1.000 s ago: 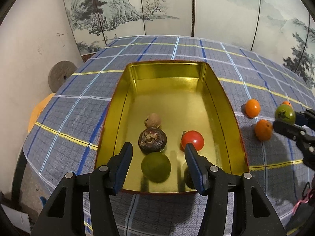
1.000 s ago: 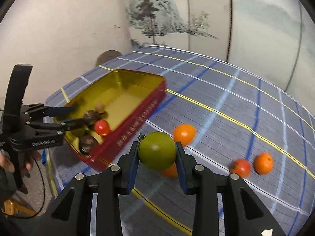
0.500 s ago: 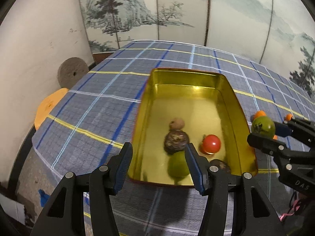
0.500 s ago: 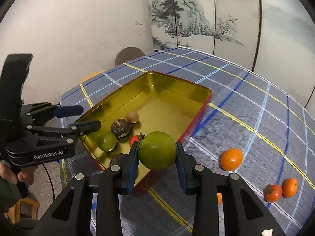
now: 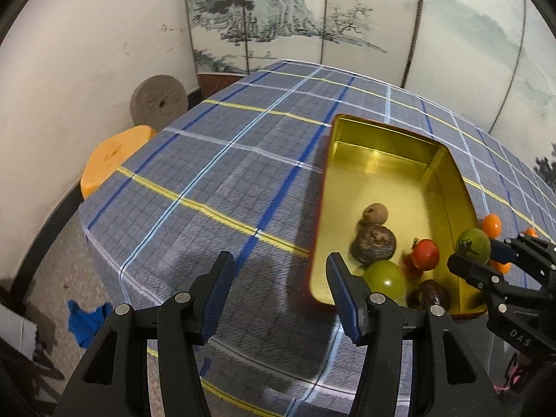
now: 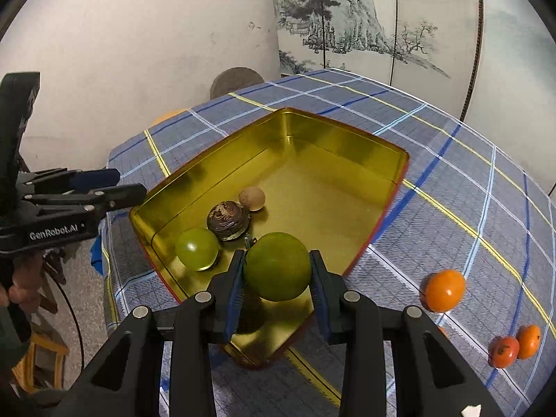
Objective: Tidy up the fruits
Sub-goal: 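Carry the green tomato into the tin with the right tool and release it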
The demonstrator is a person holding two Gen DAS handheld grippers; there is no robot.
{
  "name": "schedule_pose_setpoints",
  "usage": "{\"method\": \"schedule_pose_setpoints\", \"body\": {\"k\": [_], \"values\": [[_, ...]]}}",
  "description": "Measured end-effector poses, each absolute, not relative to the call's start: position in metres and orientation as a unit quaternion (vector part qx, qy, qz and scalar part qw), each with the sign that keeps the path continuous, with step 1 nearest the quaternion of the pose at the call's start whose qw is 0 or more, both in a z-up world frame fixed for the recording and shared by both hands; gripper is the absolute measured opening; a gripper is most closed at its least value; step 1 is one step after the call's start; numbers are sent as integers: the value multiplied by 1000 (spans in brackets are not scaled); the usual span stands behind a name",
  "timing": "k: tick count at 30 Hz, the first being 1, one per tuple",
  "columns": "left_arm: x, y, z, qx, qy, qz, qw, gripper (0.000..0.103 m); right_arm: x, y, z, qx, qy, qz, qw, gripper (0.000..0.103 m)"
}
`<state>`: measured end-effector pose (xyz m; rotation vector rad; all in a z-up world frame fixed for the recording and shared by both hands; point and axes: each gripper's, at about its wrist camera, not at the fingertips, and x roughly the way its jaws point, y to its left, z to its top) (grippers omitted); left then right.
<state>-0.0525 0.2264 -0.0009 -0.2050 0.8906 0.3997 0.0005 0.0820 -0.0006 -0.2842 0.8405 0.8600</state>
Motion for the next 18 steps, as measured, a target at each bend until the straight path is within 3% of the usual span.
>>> {"method": "schedule_pose_setpoints", "body": {"k": [18], "values": [[-62, 233, -4, -116, 425, 190, 877, 57, -5, 99, -12, -159, 403, 399, 808, 33]]}}
